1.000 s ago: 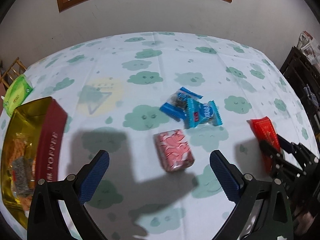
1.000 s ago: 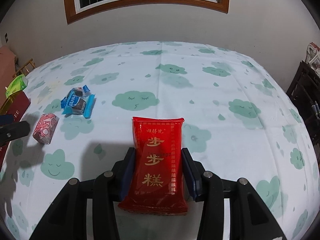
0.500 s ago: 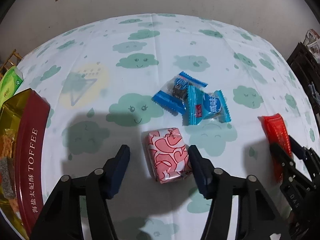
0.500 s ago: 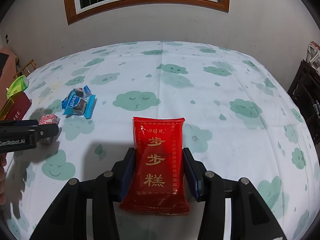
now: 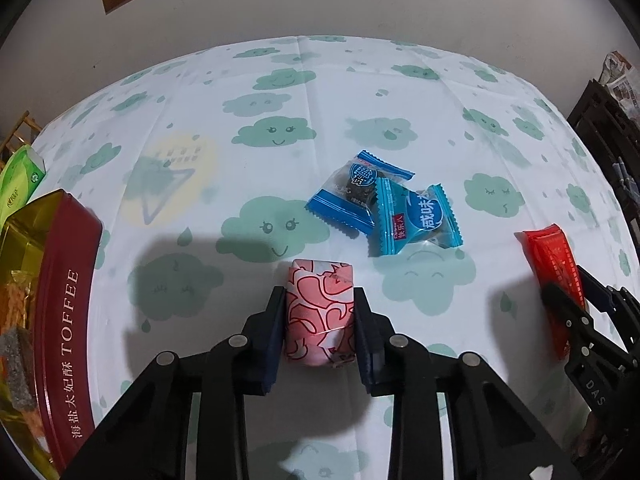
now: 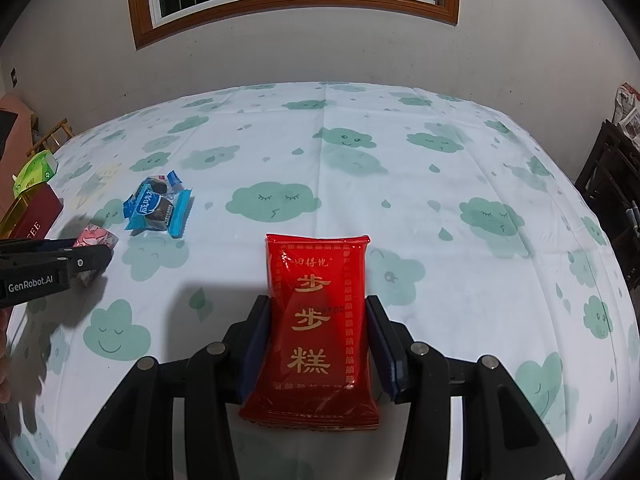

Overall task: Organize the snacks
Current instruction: 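Lift the pink packet and carry it over the gold tin with the left tool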

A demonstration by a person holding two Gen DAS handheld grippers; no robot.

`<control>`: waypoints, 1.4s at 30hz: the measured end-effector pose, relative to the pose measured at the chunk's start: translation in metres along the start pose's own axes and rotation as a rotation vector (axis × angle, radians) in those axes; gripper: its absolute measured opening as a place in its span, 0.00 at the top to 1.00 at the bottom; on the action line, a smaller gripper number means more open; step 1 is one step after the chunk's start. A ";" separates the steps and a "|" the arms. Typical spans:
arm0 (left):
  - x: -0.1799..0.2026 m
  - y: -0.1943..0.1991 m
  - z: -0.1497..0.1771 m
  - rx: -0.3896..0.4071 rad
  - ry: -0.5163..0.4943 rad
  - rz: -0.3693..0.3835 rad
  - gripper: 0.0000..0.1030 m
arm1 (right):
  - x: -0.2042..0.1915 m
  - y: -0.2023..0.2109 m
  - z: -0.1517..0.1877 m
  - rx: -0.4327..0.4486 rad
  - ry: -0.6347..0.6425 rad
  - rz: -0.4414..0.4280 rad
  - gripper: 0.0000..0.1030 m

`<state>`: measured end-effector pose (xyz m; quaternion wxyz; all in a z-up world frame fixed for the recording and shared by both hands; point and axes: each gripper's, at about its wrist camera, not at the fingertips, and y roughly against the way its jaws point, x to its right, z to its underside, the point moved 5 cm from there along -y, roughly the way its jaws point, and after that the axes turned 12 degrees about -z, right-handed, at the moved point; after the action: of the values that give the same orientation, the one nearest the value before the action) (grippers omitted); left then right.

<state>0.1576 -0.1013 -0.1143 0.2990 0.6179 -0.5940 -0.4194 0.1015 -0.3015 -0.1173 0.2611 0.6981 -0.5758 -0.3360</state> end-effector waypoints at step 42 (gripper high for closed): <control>-0.090 0.081 0.022 0.137 -0.030 -0.089 0.75 | -0.001 0.000 0.000 -0.004 0.008 0.009 0.52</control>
<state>0.1040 -0.0196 -0.0399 0.2282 0.6565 -0.5976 -0.3999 0.1014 -0.3004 -0.1177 0.2661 0.6964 -0.5772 -0.3332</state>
